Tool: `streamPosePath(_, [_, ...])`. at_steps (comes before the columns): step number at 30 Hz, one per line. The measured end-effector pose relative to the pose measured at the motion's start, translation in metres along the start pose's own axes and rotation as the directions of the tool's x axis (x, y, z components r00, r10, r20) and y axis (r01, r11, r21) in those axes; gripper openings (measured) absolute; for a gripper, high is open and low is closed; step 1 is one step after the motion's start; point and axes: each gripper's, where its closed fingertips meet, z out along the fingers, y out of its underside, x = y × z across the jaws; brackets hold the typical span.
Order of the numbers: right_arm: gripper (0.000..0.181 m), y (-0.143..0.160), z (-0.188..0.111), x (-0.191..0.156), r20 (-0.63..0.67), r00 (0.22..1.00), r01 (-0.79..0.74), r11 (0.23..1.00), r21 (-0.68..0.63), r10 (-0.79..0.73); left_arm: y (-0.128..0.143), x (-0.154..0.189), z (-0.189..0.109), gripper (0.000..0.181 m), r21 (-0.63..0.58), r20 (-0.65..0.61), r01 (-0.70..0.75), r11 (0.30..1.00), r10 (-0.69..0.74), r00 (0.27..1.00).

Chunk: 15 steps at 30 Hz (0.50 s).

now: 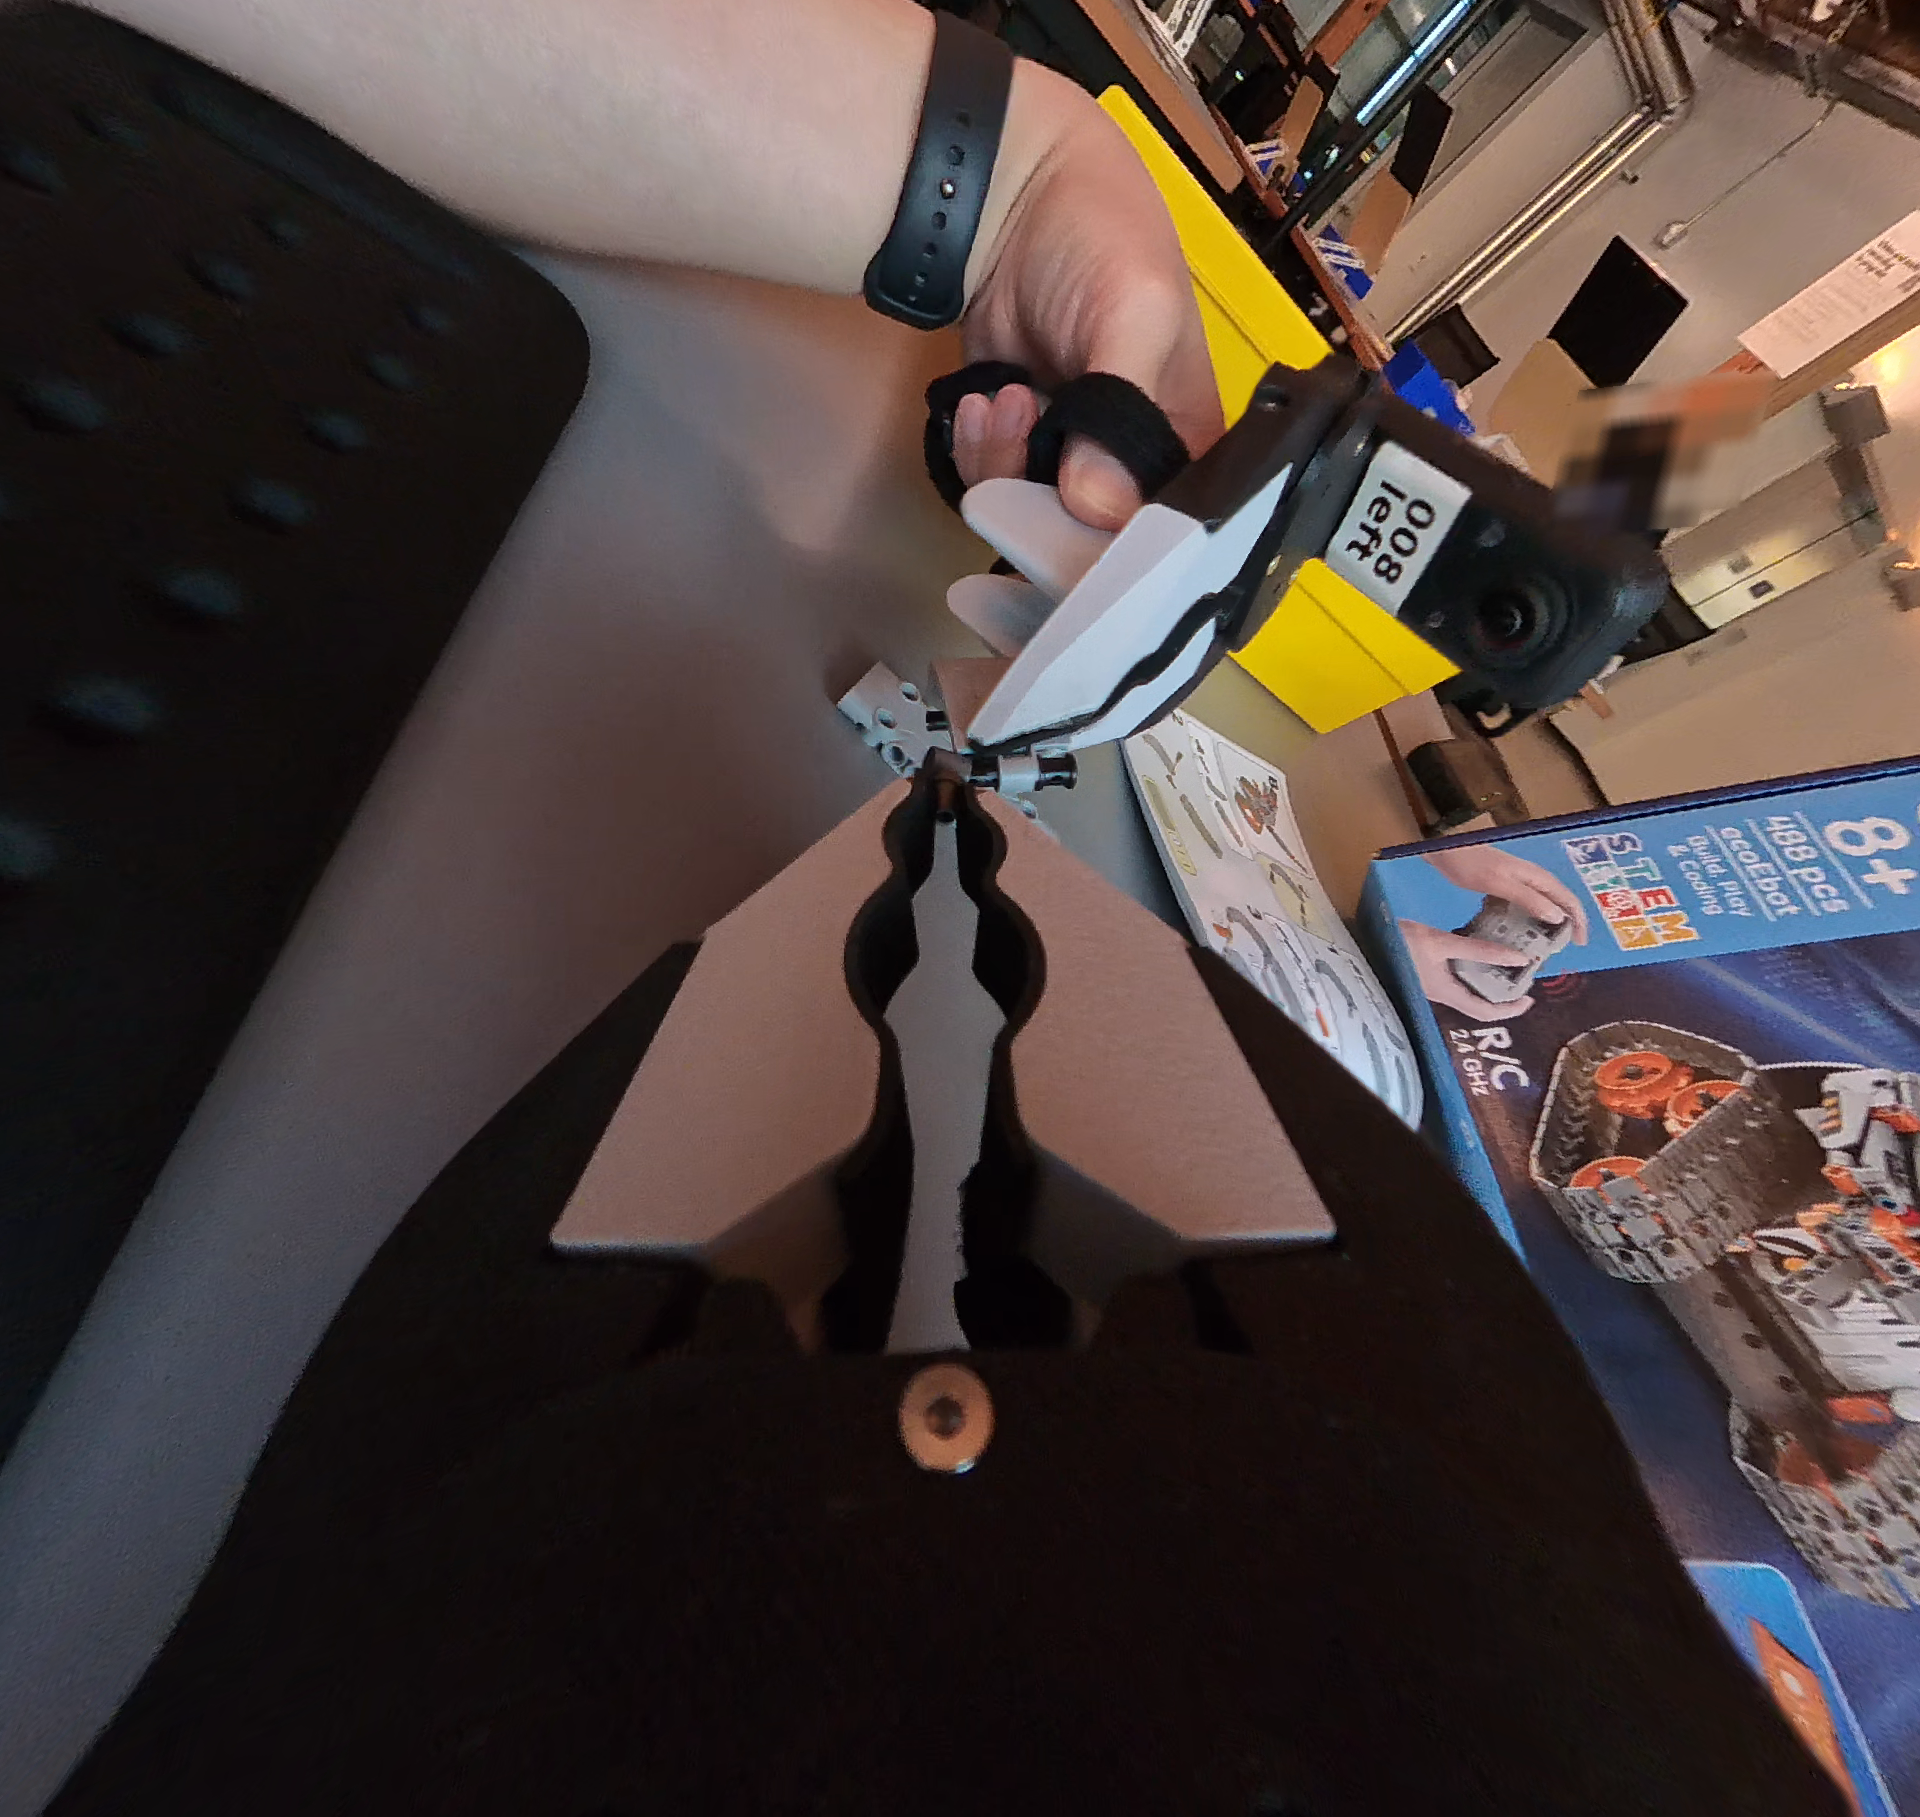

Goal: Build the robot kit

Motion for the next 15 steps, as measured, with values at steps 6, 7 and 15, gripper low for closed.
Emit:
streamPosePath(6, [0.002,0.0014,0.0014,-0.0004,-0.022,0.998,0.053,0.998,-0.023,-0.053,0.0007,0.001,-0.0006,0.0,0.014,-0.044,0.05,0.999,-0.049,0.998])
streamPosePath(7, [0.003,0.001,0.0013,-0.0003,-0.023,0.998,0.05,0.999,-0.021,-0.051,0.0014,0.0021,-0.0006,0.001,0.013,-0.052,0.052,0.999,-0.051,0.997])
streamPosePath(15, [0.002,0.0009,0.0003,0.0027,-0.012,1.0,-0.01,1.0,-0.004,0.01,-0.0008,0.0018,-0.0012,0.0,0.01,-0.018,0.001,1.0,-0.001,1.0])
